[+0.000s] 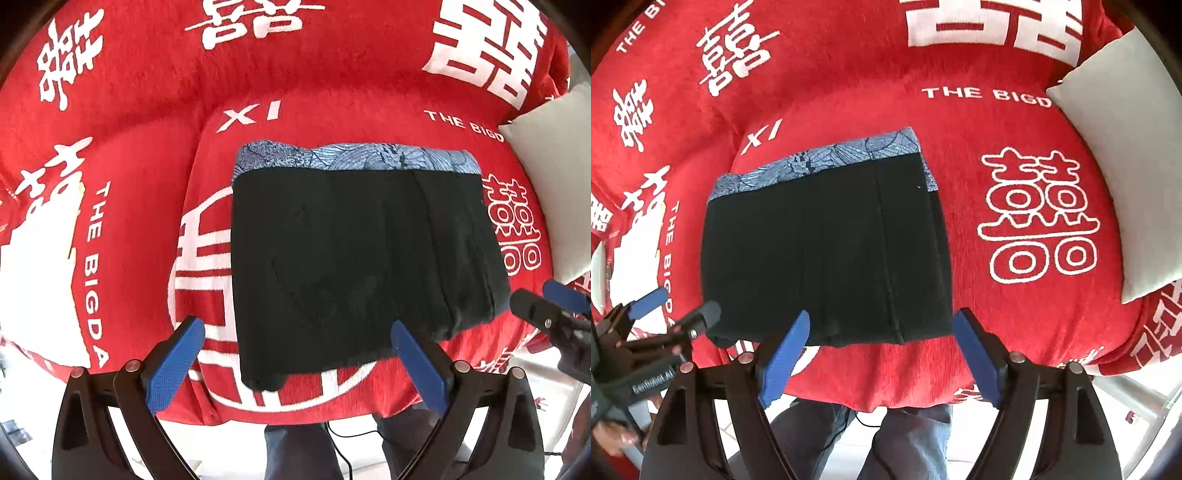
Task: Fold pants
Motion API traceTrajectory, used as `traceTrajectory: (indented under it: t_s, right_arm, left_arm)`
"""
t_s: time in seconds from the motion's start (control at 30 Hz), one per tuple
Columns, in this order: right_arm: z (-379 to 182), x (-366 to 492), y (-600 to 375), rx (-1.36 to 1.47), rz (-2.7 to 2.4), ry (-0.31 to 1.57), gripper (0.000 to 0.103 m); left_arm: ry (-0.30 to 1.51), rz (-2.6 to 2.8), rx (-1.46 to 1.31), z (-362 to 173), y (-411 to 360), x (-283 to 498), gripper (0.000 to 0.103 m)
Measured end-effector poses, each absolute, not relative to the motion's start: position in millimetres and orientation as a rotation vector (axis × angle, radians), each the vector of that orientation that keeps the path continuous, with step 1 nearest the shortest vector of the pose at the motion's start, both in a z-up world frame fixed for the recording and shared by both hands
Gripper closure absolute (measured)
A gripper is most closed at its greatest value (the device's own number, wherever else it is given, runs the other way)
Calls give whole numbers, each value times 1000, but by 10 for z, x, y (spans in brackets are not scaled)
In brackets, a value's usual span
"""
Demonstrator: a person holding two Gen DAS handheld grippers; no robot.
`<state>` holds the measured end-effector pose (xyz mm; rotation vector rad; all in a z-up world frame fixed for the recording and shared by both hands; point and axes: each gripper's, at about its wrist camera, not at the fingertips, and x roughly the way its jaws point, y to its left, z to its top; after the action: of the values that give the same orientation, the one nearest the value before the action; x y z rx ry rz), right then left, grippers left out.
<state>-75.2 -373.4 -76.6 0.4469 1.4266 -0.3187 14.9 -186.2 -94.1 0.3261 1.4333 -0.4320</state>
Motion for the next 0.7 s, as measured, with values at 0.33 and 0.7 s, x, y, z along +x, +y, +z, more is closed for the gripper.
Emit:
traceTrajectory:
  t_s: [0.33, 0.7]
  right_arm:
    - [-646, -829, -3618, 393, -354, 1441, 3]
    - [-558, -852, -3593, 411, -354, 1444, 0]
  left_arm:
    - [1385, -409, 355, -776, -1866, 26, 2]
    - [1409, -417, 339, -702, -1864, 24, 2]
